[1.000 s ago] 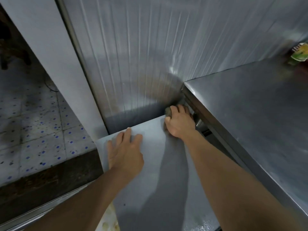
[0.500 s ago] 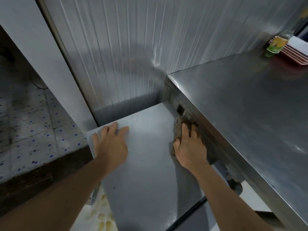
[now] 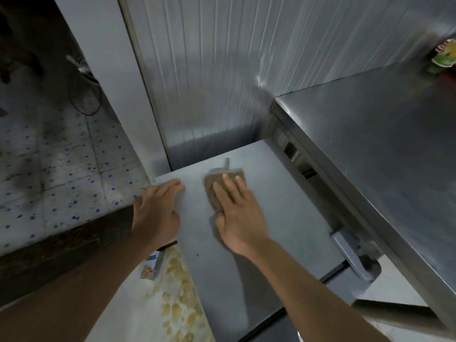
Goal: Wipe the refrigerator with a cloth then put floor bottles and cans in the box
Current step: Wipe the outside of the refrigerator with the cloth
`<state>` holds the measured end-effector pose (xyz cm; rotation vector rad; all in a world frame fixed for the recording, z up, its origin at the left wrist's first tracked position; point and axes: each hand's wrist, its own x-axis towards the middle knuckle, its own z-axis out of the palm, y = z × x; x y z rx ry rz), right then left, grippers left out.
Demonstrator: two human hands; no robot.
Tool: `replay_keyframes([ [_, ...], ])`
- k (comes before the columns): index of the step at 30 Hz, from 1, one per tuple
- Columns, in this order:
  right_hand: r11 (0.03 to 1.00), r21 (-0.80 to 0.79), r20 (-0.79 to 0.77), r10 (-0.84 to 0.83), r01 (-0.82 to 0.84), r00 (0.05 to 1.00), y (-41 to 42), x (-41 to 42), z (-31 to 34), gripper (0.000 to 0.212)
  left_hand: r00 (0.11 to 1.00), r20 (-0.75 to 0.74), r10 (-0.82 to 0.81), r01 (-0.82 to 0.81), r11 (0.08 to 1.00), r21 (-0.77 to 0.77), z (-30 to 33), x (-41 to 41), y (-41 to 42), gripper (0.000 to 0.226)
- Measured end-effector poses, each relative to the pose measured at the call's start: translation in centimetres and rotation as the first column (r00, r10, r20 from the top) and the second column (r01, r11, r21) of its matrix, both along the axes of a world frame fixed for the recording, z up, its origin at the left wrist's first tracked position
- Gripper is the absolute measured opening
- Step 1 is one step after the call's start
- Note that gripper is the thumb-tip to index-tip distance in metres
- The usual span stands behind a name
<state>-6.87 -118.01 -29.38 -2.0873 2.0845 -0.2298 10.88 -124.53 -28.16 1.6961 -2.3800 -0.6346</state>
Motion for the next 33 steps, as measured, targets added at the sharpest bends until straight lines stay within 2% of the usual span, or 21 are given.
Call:
replay_keyframes([
  [2, 0.993, 0.017, 0.008, 0.115, -0.116, 0.993, 1.0, 1.3, 0.1, 0.062, 0.999, -0.029, -0.032, 0.032, 0.999, 0.018, -0.1, 0.5, 0.0, 0.062],
  [4, 0.993, 0.021, -0.043, 0.113, -0.112, 0.993, 0.7, -0.7, 0.0, 0.06, 0.995, -0.07, -0.071, 0.072, 0.997, 0.014, -0.2, 0.9, -0.1, 0.062],
  [6, 0.999, 0.032, -0.095, -0.04, 0.043, 0.995, -0.3, -3.6, -0.5, 0.058, 0.988, -0.107, -0.109, 0.108, 0.994, -0.008, -0.4, 1.3, -0.4, 0.06],
  [8, 0.963, 0.056, -0.14, -0.252, 0.262, 0.957, -1.6, -5.4, -0.5, 0.059, 0.981, -0.144, -0.134, 0.131, 0.991, -0.026, -0.6, 1.8, -0.6, 0.057],
  [10, 0.927, 0.05, -0.121, -0.363, 0.371, 0.924, -2.1, -4.4, -0.4, 0.061, 0.973, -0.185, -0.135, 0.131, 0.991, -0.031, -0.6, 2.4, -0.5, 0.053],
  [12, 0.944, 0.053, -0.078, -0.321, 0.325, 0.944, -1.4, -1.2, -0.3, 0.062, 0.967, -0.202, -0.155, 0.145, 0.987, -0.062, -0.5, 2.9, -0.3, 0.051],
  [14, 0.983, 0.058, -0.053, -0.171, 0.174, 0.984, 0.6, 3.0, 0.0, 0.061, 0.969, -0.169, -0.181, 0.167, 0.982, -0.092, -0.4, 3.3, -0.2, 0.052],
  [16, 0.995, 0.046, -0.018, -0.09, 0.09, 0.996, 2.7, 6.4, 0.6, 0.06, 0.968, -0.178, -0.177, 0.166, 0.983, -0.073, -0.4, 3.7, -0.3, 0.055],
  [20, 0.993, 0.054, -0.041, -0.099, 0.102, 0.994, 4.1, 8.8, 0.9, 0.055, 0.952, -0.293, -0.088, 0.111, 0.992, 0.064, -0.3, 4.5, -0.6, 0.065],
  [23, 0.985, 0.132, -0.043, -0.108, 0.112, 0.993, 1.9, 9.7, 0.4, 0.06, 0.941, -0.319, -0.114, 0.145, 0.986, 0.076, -0.4, 4.8, -0.7, 0.072],
  [27, 0.978, 0.123, -0.07, -0.163, 0.17, 0.984, -1.6, 11.3, 0.3, 0.061, 0.936, -0.339, -0.091, 0.132, 0.986, 0.1, -0.6, 5.0, -0.7, 0.074],
  [33, 0.992, 0.105, -0.095, -0.062, 0.072, 0.994, 4.9, 10.9, 0.6, 0.073, 0.939, -0.311, -0.149, 0.191, 0.976, 0.107, -0.6, 5.1, -0.5, 0.077],
])
